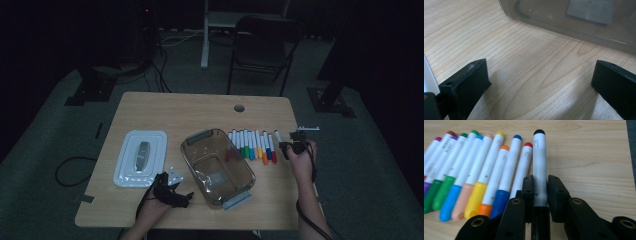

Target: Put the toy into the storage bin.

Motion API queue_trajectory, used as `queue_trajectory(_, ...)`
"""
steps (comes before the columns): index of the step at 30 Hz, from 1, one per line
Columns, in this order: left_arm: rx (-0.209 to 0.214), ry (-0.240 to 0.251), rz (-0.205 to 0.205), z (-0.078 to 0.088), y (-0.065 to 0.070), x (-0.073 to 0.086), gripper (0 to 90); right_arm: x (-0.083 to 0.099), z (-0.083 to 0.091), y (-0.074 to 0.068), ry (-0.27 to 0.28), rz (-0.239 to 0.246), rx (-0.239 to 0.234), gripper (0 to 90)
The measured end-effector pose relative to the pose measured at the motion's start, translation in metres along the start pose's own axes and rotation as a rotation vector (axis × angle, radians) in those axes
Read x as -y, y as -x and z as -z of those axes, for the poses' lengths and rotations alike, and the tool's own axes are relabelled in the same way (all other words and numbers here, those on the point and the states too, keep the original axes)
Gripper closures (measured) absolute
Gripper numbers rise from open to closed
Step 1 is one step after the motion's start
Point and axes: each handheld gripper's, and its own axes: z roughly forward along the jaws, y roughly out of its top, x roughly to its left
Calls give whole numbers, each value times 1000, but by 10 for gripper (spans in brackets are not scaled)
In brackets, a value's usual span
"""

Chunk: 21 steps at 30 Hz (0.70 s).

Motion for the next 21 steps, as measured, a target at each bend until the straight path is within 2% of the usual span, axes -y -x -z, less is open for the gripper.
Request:
queue_trajectory(4,0,-1,0,0,0,0,18,-1,9,-5,6,3,-15,765)
queue_trajectory(6,1,-1,0,0,0,0,18,-3,16,-11,16,21,-15,766)
queue_trajectory(13,0,-1,0,0,0,0,18,-12,51,-40,80,76,-20,765)
queue_trajectory(21,0,0,0,0,0,0,18,-19,88,-80,139,97,-108,766)
